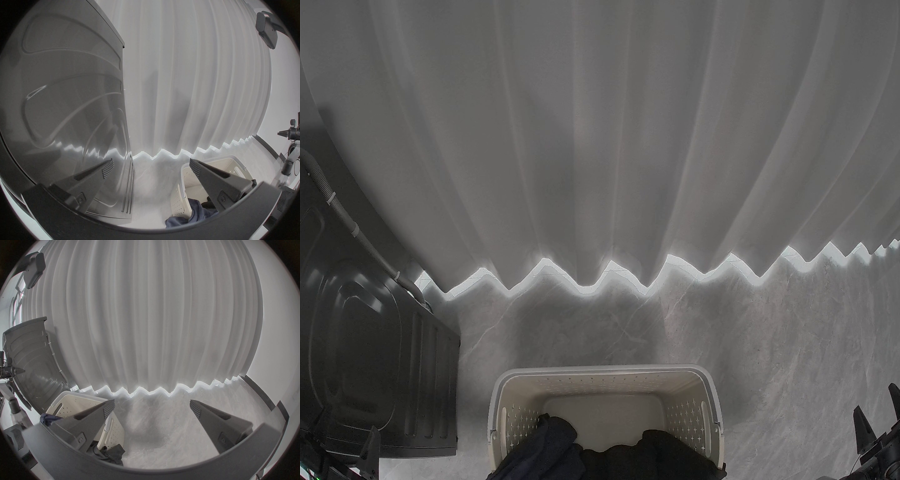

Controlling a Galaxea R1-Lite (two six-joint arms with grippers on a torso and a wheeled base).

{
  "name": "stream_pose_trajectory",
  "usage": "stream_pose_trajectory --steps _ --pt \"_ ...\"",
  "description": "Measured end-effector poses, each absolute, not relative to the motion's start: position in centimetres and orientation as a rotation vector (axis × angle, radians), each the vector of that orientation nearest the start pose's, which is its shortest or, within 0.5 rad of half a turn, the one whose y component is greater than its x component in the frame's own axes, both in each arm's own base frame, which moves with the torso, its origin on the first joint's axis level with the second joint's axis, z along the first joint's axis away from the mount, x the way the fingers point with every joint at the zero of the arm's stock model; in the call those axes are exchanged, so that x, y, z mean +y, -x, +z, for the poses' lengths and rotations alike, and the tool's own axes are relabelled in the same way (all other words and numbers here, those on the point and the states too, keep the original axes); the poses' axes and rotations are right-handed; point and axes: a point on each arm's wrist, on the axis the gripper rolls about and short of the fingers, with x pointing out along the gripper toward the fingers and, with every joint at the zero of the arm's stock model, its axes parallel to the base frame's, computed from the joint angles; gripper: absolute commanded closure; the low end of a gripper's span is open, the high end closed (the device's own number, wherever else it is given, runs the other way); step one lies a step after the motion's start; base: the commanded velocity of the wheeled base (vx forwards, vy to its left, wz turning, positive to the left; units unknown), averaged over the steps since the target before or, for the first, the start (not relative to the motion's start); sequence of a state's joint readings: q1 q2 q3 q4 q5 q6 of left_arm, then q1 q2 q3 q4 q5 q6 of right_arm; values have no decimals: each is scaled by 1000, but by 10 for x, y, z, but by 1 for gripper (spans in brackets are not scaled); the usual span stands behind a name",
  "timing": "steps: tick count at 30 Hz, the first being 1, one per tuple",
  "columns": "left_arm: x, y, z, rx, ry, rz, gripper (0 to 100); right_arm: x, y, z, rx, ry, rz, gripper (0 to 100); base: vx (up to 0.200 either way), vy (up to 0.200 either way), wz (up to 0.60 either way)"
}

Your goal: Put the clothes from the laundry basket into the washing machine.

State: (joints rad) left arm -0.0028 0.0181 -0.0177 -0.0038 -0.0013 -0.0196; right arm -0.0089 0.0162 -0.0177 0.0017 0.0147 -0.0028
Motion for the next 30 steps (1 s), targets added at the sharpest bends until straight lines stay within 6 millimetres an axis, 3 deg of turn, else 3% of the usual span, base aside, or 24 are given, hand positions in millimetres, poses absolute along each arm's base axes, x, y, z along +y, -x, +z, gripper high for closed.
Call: stream_pose_trajectory --steps 12,30 --pt "0 23 81 -4 19 -5 0 1 23 81 0 3 6 0 0 0 0" --pt "0 23 81 -3 17 -4 0 1 23 81 0 3 7 0 -200 0 0"
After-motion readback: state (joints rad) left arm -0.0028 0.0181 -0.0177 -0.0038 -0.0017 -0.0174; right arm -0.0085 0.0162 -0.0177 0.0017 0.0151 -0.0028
